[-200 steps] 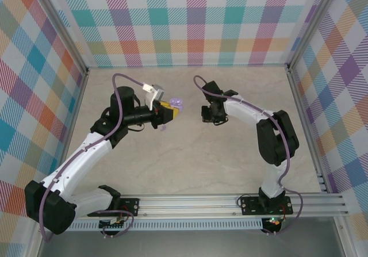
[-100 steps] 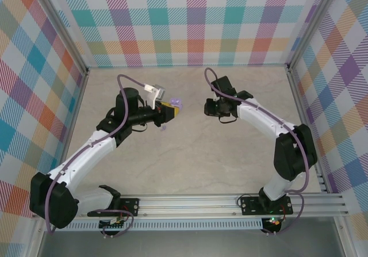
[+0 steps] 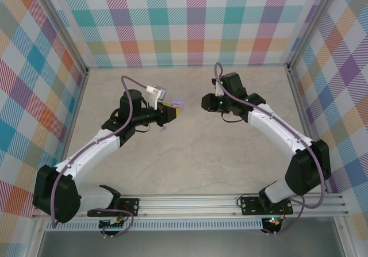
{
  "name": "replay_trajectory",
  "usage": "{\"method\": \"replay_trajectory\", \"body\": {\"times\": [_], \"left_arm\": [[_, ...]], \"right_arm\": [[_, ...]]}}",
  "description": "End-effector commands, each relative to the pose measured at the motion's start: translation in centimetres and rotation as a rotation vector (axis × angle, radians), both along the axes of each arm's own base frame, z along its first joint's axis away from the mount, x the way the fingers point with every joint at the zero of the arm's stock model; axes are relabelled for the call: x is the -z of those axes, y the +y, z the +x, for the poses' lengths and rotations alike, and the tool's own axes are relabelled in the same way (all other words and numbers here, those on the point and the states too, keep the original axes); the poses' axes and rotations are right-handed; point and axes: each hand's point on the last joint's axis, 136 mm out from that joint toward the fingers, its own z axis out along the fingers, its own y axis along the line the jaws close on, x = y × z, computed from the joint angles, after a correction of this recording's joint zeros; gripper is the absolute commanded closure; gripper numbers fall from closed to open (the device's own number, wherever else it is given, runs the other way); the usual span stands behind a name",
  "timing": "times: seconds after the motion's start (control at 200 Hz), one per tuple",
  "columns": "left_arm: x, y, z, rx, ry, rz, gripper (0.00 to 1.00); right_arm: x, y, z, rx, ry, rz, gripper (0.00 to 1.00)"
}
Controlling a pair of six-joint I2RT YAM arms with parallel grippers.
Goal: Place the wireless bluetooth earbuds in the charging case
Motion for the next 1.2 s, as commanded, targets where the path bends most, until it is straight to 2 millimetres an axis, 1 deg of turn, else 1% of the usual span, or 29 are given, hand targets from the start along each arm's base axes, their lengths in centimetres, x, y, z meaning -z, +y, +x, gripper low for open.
{"method": "replay_trajectory", "body": {"times": [0.0,0.185,0.335,0.445,0.615,0.825,1.02,1.195], "left_arm": [[-0.9,-0.2,0.4,0.016,-0.036,-0.053,0.89],[-1.5,-0.5,0.3,0.034,-0.067,-0.088,0.89],[-3.0,-1.0,-0.1,0.071,-0.124,-0.128,0.89],[-4.4,-1.2,-0.4,0.086,-0.186,-0.172,0.89],[-6.1,-1.5,-0.9,0.095,-0.268,-0.212,0.89],[-7.5,-2.4,-1.9,0.129,-0.321,-0.241,0.89],[-8.9,-3.6,-3.0,0.188,-0.390,-0.230,0.89],[-10.1,-4.0,-3.2,0.202,-0.440,-0.200,0.90]], "right_arm": [[-3.8,1.2,-0.7,-0.080,-0.104,0.104,0.75],[-8.2,1.7,-2.0,-0.134,-0.203,0.198,0.74],[-11.4,2.3,-3.5,-0.189,-0.278,0.272,0.73],[-13.3,2.8,-4.5,-0.230,-0.332,0.303,0.73],[-15.5,3.5,-5.9,-0.278,-0.409,0.340,0.73],[-17.2,4.6,-6.8,-0.311,-0.469,0.365,0.73],[-17.7,5.2,-7.1,-0.309,-0.504,0.351,0.73],[-18.0,5.3,-7.1,-0.291,-0.533,0.320,0.74]]}}
